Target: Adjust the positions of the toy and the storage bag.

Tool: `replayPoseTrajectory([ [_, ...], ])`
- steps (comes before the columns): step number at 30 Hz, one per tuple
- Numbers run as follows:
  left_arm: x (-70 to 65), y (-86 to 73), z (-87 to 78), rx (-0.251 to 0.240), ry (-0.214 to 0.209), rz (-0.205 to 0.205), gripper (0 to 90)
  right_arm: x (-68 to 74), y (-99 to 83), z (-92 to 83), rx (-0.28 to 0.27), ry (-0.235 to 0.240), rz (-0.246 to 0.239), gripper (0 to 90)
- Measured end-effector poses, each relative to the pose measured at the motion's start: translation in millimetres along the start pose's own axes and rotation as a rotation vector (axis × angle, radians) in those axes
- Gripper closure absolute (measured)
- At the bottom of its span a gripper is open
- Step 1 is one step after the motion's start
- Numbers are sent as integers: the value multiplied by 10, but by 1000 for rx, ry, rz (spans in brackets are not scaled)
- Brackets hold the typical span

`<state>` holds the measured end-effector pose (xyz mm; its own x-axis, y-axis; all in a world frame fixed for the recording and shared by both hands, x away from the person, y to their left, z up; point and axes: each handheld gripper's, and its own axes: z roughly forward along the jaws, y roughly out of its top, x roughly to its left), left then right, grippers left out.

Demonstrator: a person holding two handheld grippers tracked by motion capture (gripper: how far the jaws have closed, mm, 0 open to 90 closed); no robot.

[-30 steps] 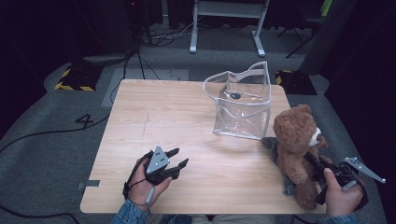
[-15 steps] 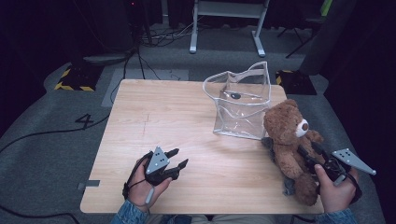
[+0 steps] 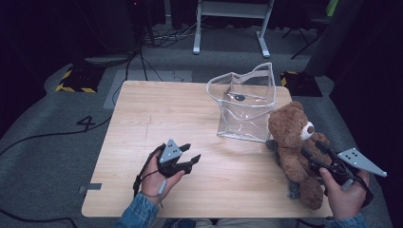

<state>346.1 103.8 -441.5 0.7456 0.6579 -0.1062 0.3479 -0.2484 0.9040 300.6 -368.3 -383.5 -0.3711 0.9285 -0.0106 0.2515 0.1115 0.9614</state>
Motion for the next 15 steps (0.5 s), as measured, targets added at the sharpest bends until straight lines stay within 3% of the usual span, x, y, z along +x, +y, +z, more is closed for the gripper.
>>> replayPoseTrajectory([
  [6,61,165,280,14,-16,-21,452,63,20,-11,17,34,-13,425],
  [11,80,298,501,7,-37,-48,454,157,105,4,36,93,-46,466],
  [15,93,348,716,18,-26,-43,453,235,144,59,47,131,-62,468],
])
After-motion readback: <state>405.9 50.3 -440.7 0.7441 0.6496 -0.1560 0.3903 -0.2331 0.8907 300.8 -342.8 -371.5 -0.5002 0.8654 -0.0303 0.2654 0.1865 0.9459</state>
